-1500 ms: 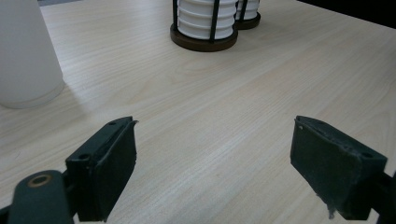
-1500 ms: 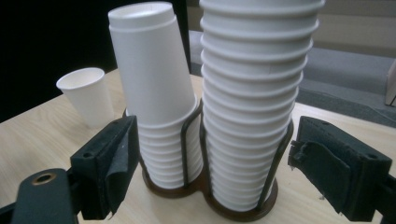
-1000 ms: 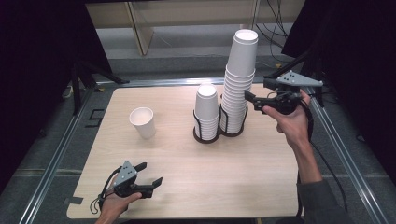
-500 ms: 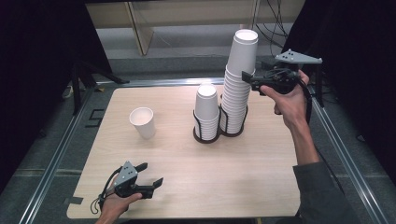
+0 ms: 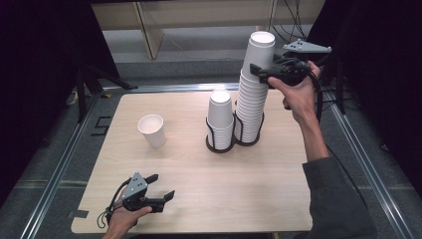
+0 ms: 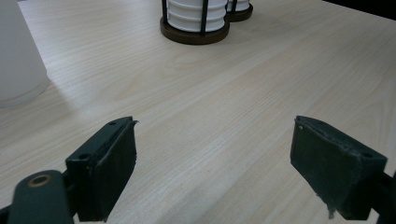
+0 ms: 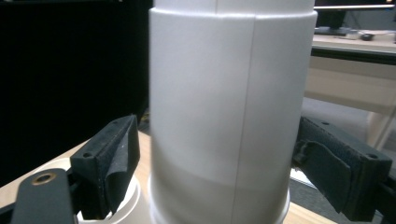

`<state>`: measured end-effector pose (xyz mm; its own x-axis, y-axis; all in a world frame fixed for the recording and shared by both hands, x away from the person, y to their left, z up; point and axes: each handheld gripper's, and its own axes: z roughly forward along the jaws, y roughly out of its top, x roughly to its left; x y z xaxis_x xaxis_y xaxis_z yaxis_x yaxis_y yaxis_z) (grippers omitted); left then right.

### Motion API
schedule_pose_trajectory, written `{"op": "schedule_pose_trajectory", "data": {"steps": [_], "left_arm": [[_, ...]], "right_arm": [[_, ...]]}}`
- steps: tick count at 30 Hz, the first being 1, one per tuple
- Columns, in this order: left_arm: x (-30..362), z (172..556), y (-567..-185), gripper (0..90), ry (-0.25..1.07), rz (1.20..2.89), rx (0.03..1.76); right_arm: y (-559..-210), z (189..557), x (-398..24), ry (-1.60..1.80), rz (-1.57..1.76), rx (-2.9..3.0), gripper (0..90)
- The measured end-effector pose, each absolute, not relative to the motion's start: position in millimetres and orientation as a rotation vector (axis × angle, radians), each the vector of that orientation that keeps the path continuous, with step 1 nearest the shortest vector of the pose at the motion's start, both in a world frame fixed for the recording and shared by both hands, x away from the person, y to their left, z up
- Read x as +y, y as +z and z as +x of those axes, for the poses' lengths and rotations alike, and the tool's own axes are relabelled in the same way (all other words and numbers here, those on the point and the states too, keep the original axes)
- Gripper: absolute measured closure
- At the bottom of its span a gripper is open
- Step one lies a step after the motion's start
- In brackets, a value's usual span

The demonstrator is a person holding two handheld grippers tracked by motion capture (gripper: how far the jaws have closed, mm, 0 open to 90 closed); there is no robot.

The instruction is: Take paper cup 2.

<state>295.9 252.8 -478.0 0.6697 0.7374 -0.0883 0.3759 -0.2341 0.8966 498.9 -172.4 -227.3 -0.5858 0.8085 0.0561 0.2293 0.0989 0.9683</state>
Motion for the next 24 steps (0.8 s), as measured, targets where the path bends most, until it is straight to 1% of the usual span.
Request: {"op": "schedule_pose_trajectory", "data": {"steps": [2, 3, 4, 11, 19, 24], "left_arm": [[252, 296, -478, 14.2, 0.434, 1.845, 0.880], [254, 296, -477, 14.2, 0.451, 1.888, 0.870], [252, 295, -477, 14.2, 0.436, 1.856, 0.875], [252, 295, -477, 14.2, 0.433, 1.861, 0.874], [251, 295, -478, 14.2, 0.429, 1.858, 0.873], [251, 296, -478, 14.2, 0.426, 1.862, 0.868]], "right_arm": [[-226, 503, -169, 1.496, 1.008, 1.882, 13.5], [-226, 504, -167, 1.494, 1.024, 1.880, 13.6], [-226, 507, -166, 1.491, 1.022, 1.875, 13.7], [-226, 517, -159, 1.482, 1.044, 1.880, 13.8], [-222, 518, -160, 1.489, 1.056, 1.883, 17.0], [-211, 516, -161, 1.509, 1.041, 1.868, 17.3]]}}
